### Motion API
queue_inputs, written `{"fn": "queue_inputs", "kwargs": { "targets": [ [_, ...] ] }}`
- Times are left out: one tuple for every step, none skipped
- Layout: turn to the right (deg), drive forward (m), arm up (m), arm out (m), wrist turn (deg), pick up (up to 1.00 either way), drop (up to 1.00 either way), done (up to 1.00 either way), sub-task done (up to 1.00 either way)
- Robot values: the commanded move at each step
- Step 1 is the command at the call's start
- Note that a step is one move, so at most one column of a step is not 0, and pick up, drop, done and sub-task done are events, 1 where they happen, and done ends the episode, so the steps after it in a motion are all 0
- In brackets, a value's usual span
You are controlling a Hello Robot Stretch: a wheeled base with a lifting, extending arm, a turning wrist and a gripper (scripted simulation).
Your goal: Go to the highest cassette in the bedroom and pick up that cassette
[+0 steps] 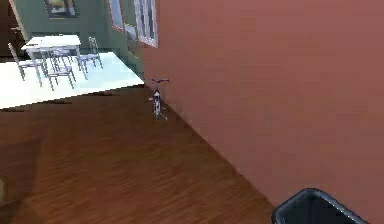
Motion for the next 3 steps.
{"fn": "queue_inputs", "kwargs": {
  "targets": [
    [-33.0,0.0,0.0,0.0,0.0,0.0,0.0,0.0,0.0],
    [0.0,1.0,0.0,0.0,0.0,0.0,0.0,0.0,0.0],
    [0.0,1.0,0.0,0.0,0.0,0.0,0.0,0.0,0.0]
  ]
}}
